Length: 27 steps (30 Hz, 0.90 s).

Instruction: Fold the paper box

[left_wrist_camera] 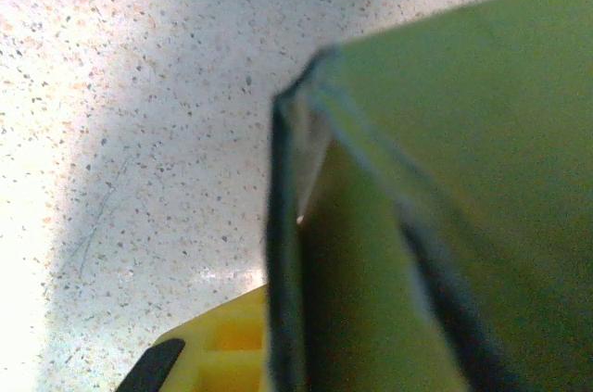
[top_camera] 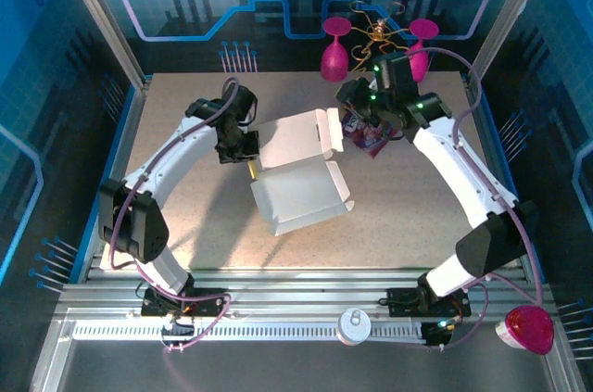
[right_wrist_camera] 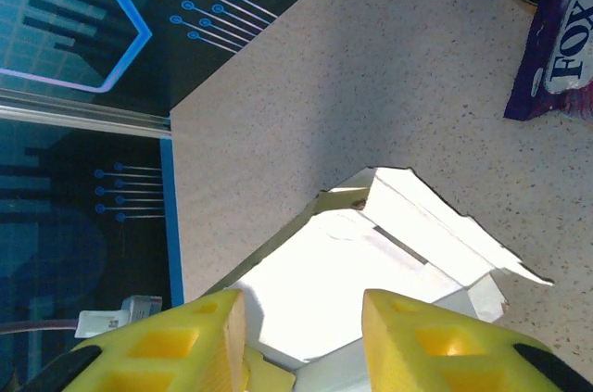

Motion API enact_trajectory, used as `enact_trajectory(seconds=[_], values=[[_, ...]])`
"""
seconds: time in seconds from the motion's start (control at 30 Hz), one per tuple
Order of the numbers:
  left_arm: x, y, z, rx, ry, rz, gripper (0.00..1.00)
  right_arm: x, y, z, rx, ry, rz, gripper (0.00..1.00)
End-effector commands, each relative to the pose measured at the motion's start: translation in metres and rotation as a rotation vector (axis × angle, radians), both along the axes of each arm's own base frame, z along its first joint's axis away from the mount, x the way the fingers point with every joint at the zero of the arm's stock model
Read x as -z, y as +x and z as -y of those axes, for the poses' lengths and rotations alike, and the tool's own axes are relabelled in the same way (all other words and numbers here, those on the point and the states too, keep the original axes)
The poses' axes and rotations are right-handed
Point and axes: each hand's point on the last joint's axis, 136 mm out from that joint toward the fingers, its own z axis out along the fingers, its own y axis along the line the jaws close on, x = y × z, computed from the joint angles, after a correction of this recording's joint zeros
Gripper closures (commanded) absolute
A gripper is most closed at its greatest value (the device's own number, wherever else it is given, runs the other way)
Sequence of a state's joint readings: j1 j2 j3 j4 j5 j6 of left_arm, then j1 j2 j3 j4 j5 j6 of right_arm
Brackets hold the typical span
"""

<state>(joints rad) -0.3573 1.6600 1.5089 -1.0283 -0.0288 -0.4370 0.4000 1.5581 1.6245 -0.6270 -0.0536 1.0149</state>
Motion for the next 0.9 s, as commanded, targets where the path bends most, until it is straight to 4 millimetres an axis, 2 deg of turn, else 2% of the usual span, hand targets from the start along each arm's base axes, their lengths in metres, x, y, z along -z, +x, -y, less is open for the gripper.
enact_trajectory(seconds=[0.0,0.43,0.7,0.87], values=[[-0.02,-0.008,0.004,0.041,-0.018,0.017,1.0,0.009,0.006,-0.004,-0.005,-0.055,-0.027,0.61],[-0.027,-0.01,0.016,0.088,0.001,0.047,1.0,0.039,0.038,-0.03,-0.047,-0.08,-0.079,0.6],[-0.029,-0.006,0.018,0.085,0.0,0.058,1.0,0.057,0.034,-0.031,-0.058,-0.097,-0.131,0.61],[-0.029,-0.003,0.02,0.09,0.003,0.062,1.0,0.061,0.031,-0.037,-0.072,-0.072,-0.145,0.61]])
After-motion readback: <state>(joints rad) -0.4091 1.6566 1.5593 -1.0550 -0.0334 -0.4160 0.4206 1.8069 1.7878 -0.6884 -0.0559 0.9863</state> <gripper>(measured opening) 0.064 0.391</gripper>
